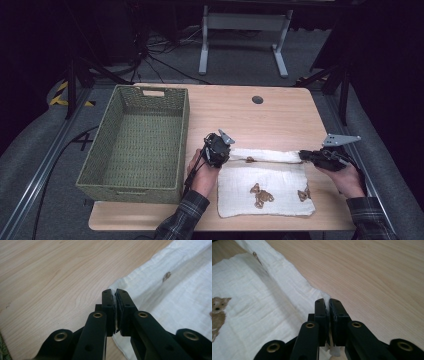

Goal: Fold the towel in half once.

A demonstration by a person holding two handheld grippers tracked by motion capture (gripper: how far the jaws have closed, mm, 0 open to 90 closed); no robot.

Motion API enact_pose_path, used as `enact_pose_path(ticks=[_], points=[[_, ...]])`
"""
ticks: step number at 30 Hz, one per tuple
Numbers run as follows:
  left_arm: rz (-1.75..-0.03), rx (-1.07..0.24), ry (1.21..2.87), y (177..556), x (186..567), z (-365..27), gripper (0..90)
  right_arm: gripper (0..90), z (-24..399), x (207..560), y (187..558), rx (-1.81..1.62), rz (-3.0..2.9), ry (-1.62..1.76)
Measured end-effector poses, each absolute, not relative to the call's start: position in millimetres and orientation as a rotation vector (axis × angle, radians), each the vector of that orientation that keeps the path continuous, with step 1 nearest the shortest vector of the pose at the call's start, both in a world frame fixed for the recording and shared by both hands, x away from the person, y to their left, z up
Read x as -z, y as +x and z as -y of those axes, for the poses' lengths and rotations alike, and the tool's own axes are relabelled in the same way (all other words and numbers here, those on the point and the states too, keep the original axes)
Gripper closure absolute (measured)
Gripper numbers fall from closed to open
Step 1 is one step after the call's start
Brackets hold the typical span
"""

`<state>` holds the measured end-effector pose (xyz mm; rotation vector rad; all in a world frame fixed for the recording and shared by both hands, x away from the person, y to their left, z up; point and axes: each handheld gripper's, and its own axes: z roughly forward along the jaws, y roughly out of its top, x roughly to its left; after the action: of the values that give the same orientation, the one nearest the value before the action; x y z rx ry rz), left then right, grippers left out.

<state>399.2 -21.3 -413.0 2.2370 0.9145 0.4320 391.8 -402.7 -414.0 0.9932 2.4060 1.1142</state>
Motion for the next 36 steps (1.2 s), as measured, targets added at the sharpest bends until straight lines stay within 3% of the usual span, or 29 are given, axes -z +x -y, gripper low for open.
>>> enact_pose_path(ticks=[10,20,27,36], points=[[-0.877,-0.426,2.247,371.8,407.4,17.0,85.6,84.9,405.2,416.0,365.9,-1.137,-2.421,0.982],[-0.872,-0.32,2.306,351.6,427.6,11.5,85.6,84.9,402.6,433.5,345.8,-1.126,-2.491,1.008],[-0.851,-0.248,2.383,349.4,444.8,14.4,85.5,84.7,396.2,450.2,341.6,-0.999,-2.562,0.995],[-0.864,-0.273,2.382,357.2,450.2,20.9,85.4,84.7,398.4,449.9,349.1,-0.977,-2.539,0.996]])
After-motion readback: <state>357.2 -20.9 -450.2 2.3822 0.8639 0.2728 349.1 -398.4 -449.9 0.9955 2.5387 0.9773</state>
